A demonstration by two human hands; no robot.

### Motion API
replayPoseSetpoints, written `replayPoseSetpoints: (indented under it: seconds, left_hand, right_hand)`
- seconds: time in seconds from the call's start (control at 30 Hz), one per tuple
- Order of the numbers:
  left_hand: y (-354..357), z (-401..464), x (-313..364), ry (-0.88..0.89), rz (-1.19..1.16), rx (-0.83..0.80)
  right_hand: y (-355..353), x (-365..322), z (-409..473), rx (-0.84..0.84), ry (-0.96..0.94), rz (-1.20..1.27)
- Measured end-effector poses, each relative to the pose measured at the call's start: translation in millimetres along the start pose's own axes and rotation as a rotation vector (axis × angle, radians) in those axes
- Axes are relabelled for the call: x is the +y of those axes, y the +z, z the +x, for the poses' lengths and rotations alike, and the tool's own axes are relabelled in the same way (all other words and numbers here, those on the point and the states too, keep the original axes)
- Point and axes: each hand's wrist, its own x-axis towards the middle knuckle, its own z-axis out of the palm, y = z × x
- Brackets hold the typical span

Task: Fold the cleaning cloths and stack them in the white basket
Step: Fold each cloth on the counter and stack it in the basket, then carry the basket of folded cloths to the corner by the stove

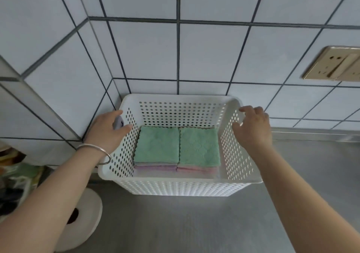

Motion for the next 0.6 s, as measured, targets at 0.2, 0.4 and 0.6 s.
replayPoseSetpoints:
  seconds: [0.2,0.4,0.6]
  left_hand:
    - [13,-5,-15,-0.233,-0.262,-0.001]
    - [10,-22,14,-0.233,-0.334,0.006]
    - [11,-73,52,-0.092,-0.251,0.011]
  right_hand:
    - [7,22,-4,-0.214,0.333,0.318]
    - [-12,47,-12,-0.166,0.401,0.455]
    - [-43,98,-56,-0.076,0.431,0.612]
